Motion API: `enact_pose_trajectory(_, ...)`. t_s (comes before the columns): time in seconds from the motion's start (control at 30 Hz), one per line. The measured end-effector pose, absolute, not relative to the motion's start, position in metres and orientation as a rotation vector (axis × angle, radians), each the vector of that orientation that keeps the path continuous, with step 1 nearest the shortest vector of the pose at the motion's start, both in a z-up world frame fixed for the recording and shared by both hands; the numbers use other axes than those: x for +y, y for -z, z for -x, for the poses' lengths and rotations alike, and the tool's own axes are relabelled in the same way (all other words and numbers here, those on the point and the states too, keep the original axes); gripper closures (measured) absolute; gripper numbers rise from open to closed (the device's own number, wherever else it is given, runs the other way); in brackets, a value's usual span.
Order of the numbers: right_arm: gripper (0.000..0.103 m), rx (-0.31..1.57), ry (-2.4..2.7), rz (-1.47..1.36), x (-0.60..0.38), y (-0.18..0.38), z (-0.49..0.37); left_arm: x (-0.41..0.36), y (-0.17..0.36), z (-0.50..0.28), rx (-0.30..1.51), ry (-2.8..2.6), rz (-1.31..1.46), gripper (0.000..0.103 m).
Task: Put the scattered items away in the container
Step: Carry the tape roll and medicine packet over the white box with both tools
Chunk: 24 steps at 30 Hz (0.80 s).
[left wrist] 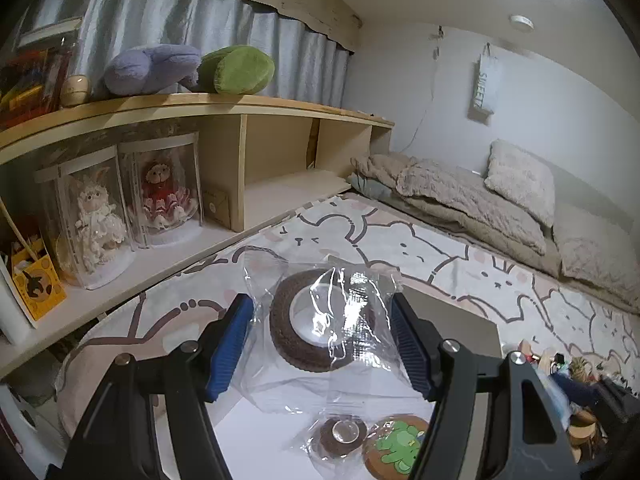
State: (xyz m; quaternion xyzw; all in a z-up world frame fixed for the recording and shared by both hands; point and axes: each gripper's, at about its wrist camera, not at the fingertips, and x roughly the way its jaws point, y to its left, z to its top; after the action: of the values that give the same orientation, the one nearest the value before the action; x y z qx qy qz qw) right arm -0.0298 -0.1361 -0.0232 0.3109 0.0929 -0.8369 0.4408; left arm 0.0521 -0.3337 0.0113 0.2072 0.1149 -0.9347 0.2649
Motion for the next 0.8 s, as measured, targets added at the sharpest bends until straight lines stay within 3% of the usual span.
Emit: enact_pose_trajectory(0.8,0.018,0.325,1.938,-0.915,-0.158,0.057,0.009,-0.312,-0.001,-0.037,0.058,2.517,-0.727,0.034)
